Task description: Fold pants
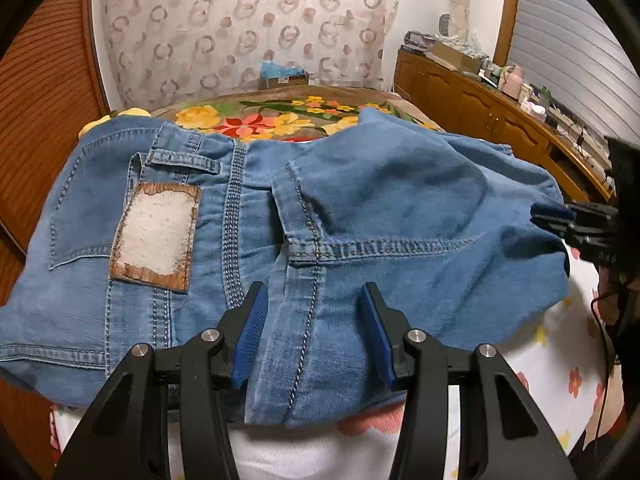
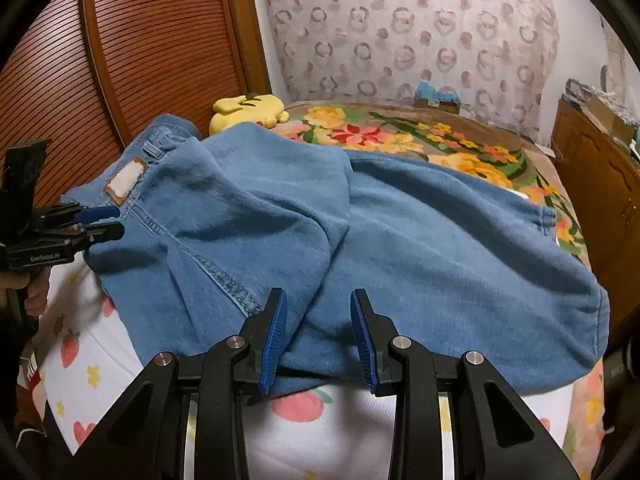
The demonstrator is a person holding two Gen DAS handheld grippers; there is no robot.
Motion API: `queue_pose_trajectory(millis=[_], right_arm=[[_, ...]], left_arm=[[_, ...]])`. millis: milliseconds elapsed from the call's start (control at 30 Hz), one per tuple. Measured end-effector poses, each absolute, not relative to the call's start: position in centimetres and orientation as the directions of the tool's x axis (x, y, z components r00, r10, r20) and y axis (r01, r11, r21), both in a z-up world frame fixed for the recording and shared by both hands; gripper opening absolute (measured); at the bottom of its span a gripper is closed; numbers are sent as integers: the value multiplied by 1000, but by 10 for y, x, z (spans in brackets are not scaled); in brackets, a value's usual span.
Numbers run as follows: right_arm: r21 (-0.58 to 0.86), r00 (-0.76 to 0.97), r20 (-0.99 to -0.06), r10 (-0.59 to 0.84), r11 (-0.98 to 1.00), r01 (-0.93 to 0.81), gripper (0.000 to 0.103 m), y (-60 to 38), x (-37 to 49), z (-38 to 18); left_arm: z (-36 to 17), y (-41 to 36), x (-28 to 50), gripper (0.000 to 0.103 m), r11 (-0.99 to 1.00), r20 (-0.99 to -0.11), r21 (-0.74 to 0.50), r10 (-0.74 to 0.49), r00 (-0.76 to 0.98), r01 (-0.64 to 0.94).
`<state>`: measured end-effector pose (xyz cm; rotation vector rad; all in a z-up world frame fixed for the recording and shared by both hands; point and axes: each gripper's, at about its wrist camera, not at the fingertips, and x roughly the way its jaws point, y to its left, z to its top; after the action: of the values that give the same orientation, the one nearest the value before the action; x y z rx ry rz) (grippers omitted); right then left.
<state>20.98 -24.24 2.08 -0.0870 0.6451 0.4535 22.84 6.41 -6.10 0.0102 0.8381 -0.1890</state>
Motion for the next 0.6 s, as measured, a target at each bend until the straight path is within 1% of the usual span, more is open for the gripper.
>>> queue_pose_trajectory(millis=[133, 167, 233, 267, 300, 367, 500, 567, 600], right_arm=[[53, 704, -610, 365, 905, -423, 34, -239, 215, 14], [58, 700, -612, 368, 904, -424, 34, -240, 216, 12], [66, 697, -614, 371, 904, -423, 34, -239, 218, 10], [66, 698, -614, 370, 905, -421, 34, -239, 219, 10], [66, 699, -613, 369, 905, -420, 34, -239, 220, 10], [55, 706, -610, 360, 908, -416, 34, -238, 221, 9], [56, 709, -607, 359, 909, -412, 34, -237, 221, 8], [62, 708, -607, 360, 910, -410, 34, -240, 222, 8], [65, 709, -605, 362, 910, -409, 34, -241, 221, 8]], left_arm=[[-60, 62, 231, 49, 983, -732, -72, -167, 660, 168], [-59, 61, 230, 42, 982, -728, -69, -170, 665, 175], [-56, 58, 227, 35, 979, -720, -65, -181, 670, 195], [-55, 58, 226, 28, 978, -718, -62, -184, 672, 201], [-53, 56, 225, 25, 976, -715, -63, -190, 672, 209], [-49, 54, 220, 20, 971, -707, -76, -213, 674, 228], [-35, 53, 210, 17, 973, -666, -63, -208, 716, 223], [-22, 58, 199, 15, 976, -623, -70, -205, 755, 208], [-12, 63, 192, 12, 977, -589, -78, -204, 782, 197]])
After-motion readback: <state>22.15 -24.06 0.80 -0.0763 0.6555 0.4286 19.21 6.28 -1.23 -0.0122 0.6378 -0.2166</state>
